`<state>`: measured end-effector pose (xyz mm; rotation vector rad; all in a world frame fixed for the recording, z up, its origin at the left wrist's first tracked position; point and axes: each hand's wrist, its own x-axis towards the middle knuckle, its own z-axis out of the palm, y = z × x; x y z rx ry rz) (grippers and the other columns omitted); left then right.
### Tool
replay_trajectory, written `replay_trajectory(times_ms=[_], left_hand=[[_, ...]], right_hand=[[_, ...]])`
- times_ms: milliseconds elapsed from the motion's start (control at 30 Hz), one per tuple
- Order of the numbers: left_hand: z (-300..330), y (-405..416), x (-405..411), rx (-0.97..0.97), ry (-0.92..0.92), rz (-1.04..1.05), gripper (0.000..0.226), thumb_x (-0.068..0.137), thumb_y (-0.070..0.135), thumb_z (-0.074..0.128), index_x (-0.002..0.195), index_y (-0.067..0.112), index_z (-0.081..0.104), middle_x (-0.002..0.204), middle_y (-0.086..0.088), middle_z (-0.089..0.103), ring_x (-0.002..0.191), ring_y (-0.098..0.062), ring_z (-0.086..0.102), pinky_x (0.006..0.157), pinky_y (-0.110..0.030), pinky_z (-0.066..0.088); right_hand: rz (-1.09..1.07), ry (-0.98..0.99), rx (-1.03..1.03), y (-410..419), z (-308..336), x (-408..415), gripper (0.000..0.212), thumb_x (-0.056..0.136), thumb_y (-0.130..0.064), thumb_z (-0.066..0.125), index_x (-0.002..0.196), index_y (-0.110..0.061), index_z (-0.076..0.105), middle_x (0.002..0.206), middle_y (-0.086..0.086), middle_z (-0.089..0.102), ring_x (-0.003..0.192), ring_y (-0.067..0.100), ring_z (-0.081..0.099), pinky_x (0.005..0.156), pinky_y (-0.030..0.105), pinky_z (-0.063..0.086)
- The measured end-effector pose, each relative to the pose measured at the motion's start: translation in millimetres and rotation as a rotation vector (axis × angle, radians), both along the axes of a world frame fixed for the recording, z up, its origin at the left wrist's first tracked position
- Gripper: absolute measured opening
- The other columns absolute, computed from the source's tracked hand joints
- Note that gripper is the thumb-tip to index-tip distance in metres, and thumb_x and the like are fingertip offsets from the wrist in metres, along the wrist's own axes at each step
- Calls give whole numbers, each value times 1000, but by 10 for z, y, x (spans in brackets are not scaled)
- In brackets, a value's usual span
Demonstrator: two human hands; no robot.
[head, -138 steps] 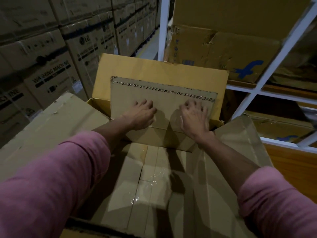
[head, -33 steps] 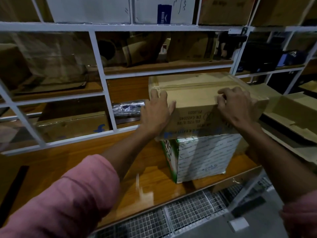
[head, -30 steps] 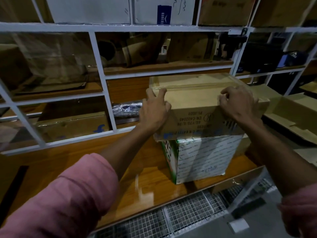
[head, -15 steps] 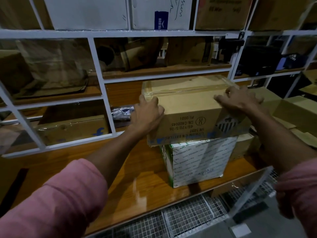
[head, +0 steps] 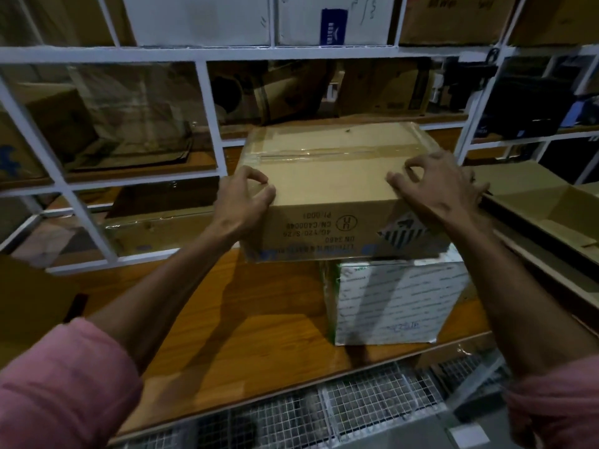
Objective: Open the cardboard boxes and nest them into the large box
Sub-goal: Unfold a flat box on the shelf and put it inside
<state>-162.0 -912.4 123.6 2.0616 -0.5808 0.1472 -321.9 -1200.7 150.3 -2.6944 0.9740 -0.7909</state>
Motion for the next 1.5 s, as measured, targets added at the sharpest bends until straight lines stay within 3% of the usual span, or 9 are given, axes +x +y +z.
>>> replay_trajectory(times_ms=[267,400,567,633,800,900,1067,1267,1500], left_hand=[[-158,1575,234,28,-130,204,30,95,44,63,120,29,57,143,-9,43,124,-25,47,77,-31,50],[-342,2303,326,47,-108,242,25,94,47,64,113,33,58,137,-8,51,123,-25,51,87,-41,52],[-773,2874,330,95,-16,233,25,95,38,65,116,27,59,134,-13,46,122,-25,48,93,-34,41],[-1099,3045,309,125,57,189,28,95,46,62,116,29,58,135,-11,45,123,-25,47,94,-34,42],[-1642,3178,383,159,178,184,26,95,43,63,117,29,58,132,-6,44,115,-19,46,89,-31,41],[-1954,3250,429,333,272,132,32,93,39,66,120,26,53,124,-10,39,104,-22,47,80,-26,39],[-2409,3418,467,419,404,41,43,94,26,66,131,20,45,133,-16,33,110,-26,49,89,-27,41],[-2451,3196,728,465,400,129,54,93,40,64,136,23,37,148,-19,31,127,-42,46,107,-51,43],[-2435,2884,1234,495,454,198,64,93,43,66,144,22,33,146,-20,36,132,-42,40,109,-53,40]], right_hand=[[210,-33,-41,1360,19,597,58,88,-70,53,130,-32,60,149,9,42,133,46,36,102,59,28],[266,6,-11,2002,-115,833,55,89,-68,54,129,-31,61,149,7,42,134,46,35,102,58,28],[274,55,45,2526,-718,1046,50,88,-67,55,124,-34,62,149,5,42,132,43,37,105,58,29],[271,90,111,2631,-1073,1068,48,86,-68,53,121,-36,63,148,2,42,132,40,38,105,58,29],[254,267,280,2785,-1808,976,62,83,-74,41,126,-35,61,146,6,44,127,38,46,104,58,34],[249,392,371,2836,-2095,887,62,84,-69,45,134,-34,55,148,8,39,128,39,46,104,56,38],[231,522,412,2844,-2427,842,57,94,-54,58,142,-25,49,151,14,34,133,42,41,107,53,40],[207,522,403,2799,-2461,1017,60,96,-50,56,148,-25,39,156,11,25,136,44,33,108,56,38],[307,538,413,2558,-2451,1519,67,86,-71,47,134,-25,43,154,9,22,134,42,36,106,53,39]])
